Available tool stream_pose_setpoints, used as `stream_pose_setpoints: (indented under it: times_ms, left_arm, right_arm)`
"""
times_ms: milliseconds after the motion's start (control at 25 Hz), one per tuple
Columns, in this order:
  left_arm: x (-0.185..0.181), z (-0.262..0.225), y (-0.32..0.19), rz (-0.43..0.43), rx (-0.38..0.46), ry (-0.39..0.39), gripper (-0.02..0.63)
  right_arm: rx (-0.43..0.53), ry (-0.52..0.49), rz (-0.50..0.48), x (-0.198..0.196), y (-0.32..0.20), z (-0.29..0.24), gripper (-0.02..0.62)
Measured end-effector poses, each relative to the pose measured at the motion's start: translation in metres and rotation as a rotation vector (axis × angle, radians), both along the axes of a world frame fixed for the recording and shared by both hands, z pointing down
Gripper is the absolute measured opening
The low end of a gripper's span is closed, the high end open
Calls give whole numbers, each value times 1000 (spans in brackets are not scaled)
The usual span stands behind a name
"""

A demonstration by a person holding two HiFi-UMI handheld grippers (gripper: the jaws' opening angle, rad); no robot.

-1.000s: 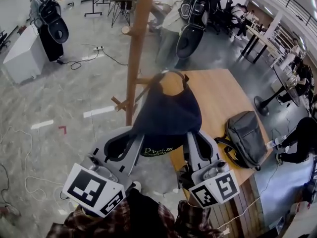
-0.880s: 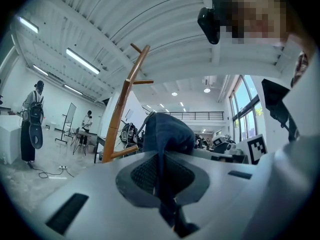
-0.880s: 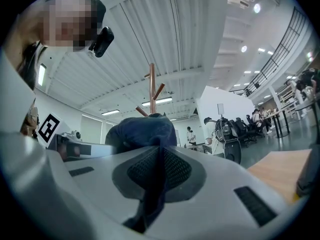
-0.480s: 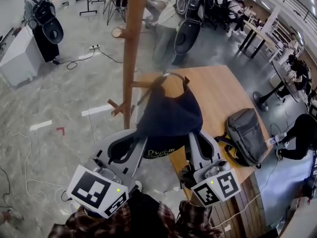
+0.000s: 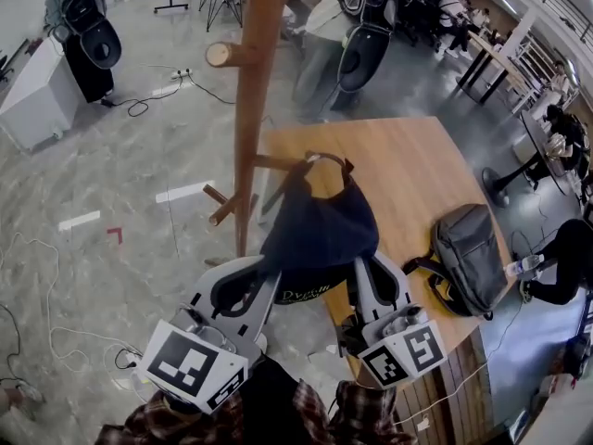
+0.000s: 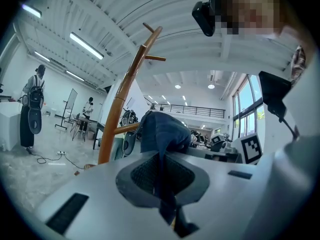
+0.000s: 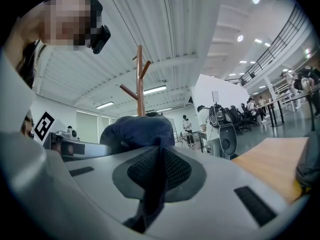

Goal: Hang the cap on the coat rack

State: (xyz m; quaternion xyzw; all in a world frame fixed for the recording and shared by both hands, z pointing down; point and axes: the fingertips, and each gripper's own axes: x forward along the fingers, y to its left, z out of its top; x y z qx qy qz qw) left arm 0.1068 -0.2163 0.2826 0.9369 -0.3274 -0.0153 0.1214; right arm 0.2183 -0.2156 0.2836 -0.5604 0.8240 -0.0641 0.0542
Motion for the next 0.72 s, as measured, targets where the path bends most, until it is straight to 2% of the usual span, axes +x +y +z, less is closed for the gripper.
stream_pose_setpoints:
  times_ms: [280,720]
  left_arm:
    - [4,19,-8,-22,-31,-25,21]
    - [-11,53,-28,-63,-73,-46,21]
  right_arm:
    - [-38,-13,-20,3,-12,22,23]
    - [-93,-17,-66,-14,-45,54,23]
